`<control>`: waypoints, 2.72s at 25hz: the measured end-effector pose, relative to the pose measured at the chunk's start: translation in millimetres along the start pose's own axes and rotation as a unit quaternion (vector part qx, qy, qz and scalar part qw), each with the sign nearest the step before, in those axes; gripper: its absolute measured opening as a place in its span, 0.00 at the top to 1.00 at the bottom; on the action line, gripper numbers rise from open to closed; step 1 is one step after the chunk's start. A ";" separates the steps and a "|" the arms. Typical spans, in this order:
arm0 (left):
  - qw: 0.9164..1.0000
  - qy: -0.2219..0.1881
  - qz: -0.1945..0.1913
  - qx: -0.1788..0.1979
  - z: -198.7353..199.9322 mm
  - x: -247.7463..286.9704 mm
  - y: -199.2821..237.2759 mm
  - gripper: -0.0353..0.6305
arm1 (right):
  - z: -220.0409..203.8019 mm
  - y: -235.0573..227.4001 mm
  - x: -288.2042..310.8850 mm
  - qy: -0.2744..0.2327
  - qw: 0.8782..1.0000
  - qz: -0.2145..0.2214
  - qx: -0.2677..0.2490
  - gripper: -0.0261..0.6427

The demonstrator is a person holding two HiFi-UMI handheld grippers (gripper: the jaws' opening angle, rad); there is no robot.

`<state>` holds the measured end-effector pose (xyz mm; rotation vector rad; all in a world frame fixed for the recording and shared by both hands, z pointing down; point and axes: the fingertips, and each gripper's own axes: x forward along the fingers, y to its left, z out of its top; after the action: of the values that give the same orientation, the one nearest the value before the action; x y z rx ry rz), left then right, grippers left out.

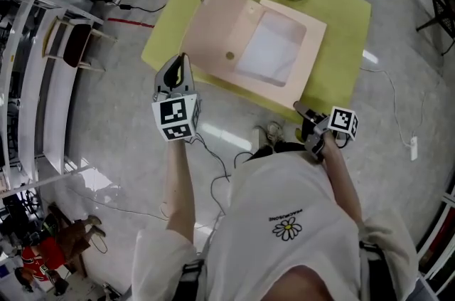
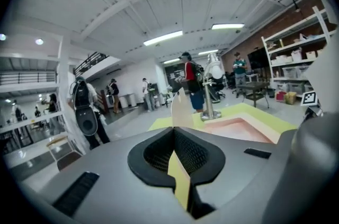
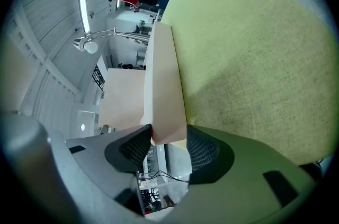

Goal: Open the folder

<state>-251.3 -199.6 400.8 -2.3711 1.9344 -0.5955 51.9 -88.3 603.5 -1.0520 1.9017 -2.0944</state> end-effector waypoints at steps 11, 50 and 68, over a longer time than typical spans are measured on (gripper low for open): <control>0.987 0.099 0.077 -0.098 -84.5 39.5 84.2 0.93 | 1.3 -0.6 -0.8 -0.001 1.000 -0.008 -0.005 0.67; 0.934 0.335 0.113 -0.048 -226.1 115.1 118.6 0.74 | 6.2 -8.5 -4.6 -0.024 0.999 -0.032 0.003 0.64; 0.941 0.271 0.143 -0.144 -182.0 98.5 141.5 0.66 | 42.6 55.1 -18.0 -0.106 0.987 -0.075 -0.098 0.61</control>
<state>-424.3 -285.7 560.5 -2.1526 2.7013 -1.0979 69.9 -125.2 544.5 -1.4380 2.0081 -1.8055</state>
